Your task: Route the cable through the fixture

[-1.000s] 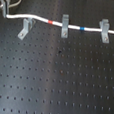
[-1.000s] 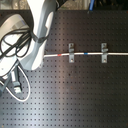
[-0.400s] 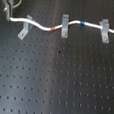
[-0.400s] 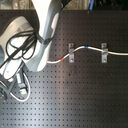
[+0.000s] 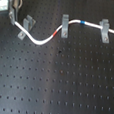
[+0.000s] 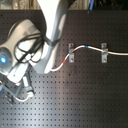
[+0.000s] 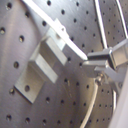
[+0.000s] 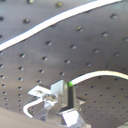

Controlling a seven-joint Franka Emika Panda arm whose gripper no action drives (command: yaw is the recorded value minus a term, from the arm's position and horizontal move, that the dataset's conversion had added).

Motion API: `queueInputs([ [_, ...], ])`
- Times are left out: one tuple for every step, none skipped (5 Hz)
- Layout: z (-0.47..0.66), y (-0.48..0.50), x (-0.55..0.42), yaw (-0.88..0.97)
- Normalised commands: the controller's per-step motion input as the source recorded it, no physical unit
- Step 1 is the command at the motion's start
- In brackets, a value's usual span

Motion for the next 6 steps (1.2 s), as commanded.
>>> queueInputs([
  [0.01,0.093,0.364,-0.18],
  [0.07,0.019,0.011,-0.04],
  [-0.12,-0.182,-0.148,-0.05],
  [-0.46,-0.287,-0.060,-0.31],
  [-0.54,-0.392,0.073,-0.25],
  [-0.23,-0.612,0.168,-0.21],
])
